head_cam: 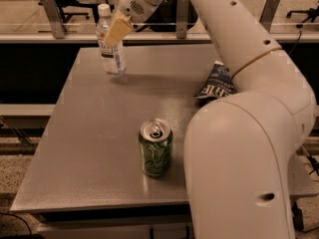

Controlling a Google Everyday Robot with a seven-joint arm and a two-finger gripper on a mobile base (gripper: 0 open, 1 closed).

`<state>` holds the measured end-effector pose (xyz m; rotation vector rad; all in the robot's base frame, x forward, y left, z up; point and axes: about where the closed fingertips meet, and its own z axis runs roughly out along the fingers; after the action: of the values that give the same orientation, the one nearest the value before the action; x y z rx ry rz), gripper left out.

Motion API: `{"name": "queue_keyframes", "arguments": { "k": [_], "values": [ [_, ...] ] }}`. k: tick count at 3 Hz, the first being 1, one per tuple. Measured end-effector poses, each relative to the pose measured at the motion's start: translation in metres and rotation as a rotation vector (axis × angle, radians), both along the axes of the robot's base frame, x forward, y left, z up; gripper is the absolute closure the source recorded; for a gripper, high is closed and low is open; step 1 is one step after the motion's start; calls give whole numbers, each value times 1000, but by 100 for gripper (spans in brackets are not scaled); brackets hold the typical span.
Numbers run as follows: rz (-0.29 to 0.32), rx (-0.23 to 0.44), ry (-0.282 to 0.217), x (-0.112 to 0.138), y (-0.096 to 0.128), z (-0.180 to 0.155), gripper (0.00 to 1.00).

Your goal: Knock blue plastic bottle over

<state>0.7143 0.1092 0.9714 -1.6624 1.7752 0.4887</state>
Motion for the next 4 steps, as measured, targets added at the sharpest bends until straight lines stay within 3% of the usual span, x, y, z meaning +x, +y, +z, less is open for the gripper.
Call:
{"name": "queue_keyframes", "arguments": {
  "k": [2,4],
  "values": [
    [113,-187,-66,-29,-31,17,100],
    [205,-378,-114,-35,-57,11,100]
  ]
}}
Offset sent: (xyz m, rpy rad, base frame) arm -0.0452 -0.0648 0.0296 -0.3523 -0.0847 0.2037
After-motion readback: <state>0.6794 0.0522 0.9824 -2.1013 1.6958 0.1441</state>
